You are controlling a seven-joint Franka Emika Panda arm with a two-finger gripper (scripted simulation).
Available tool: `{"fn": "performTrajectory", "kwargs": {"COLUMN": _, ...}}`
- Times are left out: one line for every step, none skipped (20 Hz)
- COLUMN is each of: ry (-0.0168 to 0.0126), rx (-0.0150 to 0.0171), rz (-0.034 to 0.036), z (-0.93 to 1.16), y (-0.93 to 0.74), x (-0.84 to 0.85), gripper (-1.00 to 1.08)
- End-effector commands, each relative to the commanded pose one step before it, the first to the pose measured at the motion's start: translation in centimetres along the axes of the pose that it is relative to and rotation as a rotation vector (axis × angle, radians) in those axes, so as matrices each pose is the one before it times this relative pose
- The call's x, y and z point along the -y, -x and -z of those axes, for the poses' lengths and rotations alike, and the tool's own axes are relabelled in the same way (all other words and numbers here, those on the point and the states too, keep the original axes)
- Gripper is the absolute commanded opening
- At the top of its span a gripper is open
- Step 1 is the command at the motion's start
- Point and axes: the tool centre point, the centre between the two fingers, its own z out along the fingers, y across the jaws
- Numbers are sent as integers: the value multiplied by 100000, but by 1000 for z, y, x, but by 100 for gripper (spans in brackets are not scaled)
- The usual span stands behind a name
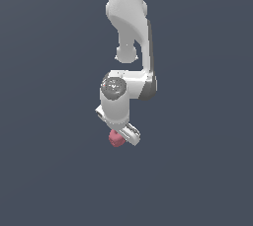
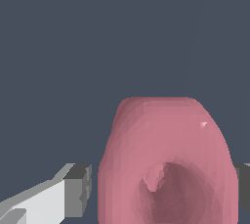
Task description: Pick up the object and move it to a goal position.
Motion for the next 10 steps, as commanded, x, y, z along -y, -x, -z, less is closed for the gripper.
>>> {"fn": "performTrajectory", "kwargs": {"ry": -92, "rx": -112, "rz": -44, "z": -668, "y": -32, "x": 47, "gripper": 100}}
{"fn": "performTrajectory", "kwargs": {"ry": 0, "rx": 0, "rz": 0, "z": -95, "y": -21, "x": 21, "gripper": 100}}
{"fn": "performTrajectory", "kwargs": {"ry": 0, "rx": 0, "rz": 0, "z": -12, "y": -33, "x": 24, "gripper": 100}}
{"fn": "performTrajectory", "kwargs": {"ry": 0, "rx": 0, "rz": 0, "z": 52, "y": -37, "x": 21, "gripper": 100}}
{"fn": "performTrajectory", "kwargs": {"ry": 0, "rx": 0, "rz": 0, "z": 26, "y": -13, "x": 7, "gripper": 100}}
{"fn": "performTrajectory", "kwargs": {"ry": 0, "rx": 0, "rz": 0, "z": 0, "y": 0, "x": 0, "gripper": -100}}
{"fn": "performTrajectory", "kwargs": {"ry": 0, "rx": 0, "rz": 0, "z": 0, "y": 0, "x": 0, "gripper": -100}}
{"fn": "performTrajectory", "kwargs": {"ry": 0, "rx": 0, "rz": 0, "z": 0, "y": 0, "x": 0, "gripper": -100}}
{"fn": "performTrajectory", "kwargs": {"ry": 0, "rx": 0, "rz": 0, "z": 0, "y": 0, "x": 0, "gripper": -100}}
{"fn": "performTrajectory", "kwargs": {"ry": 0, "rx": 0, "rz": 0, "z": 0, "y": 0, "x": 0, "gripper": -100}}
